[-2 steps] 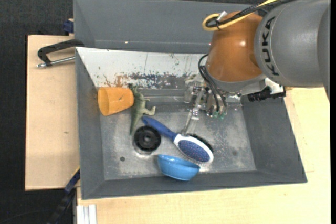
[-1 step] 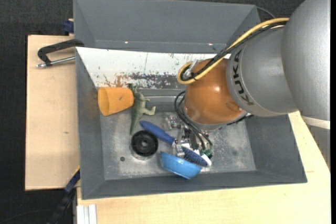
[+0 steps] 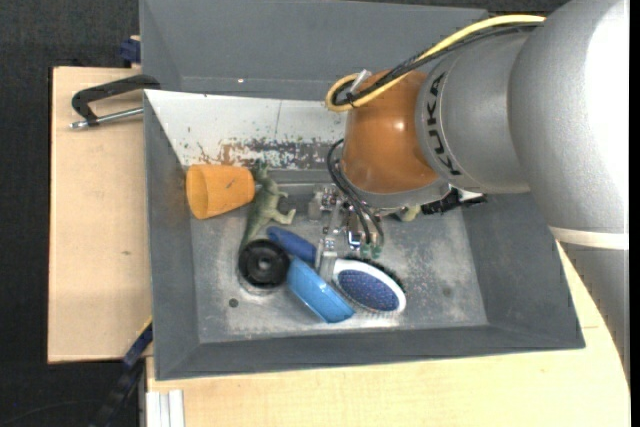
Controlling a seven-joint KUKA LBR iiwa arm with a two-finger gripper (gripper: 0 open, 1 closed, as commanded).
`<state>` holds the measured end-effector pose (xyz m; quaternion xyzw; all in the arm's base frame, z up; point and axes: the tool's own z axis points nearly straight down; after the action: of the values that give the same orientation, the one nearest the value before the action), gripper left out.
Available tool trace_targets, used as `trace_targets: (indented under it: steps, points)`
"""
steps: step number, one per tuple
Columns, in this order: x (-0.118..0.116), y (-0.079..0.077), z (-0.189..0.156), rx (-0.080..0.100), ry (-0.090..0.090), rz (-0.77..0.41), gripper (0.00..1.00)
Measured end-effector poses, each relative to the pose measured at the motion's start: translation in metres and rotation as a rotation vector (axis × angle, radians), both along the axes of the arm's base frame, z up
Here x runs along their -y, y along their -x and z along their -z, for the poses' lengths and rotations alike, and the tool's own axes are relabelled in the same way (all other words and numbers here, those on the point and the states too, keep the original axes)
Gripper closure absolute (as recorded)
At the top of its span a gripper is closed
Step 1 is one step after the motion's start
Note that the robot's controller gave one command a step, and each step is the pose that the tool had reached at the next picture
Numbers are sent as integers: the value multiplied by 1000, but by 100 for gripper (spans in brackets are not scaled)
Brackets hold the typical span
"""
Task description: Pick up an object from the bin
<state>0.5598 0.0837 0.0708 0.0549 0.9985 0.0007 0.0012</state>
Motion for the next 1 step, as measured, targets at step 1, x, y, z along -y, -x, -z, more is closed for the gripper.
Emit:
trace_targets:
  steps: [1]
  points:
    - [0,1,0,-2,0,-1,100]
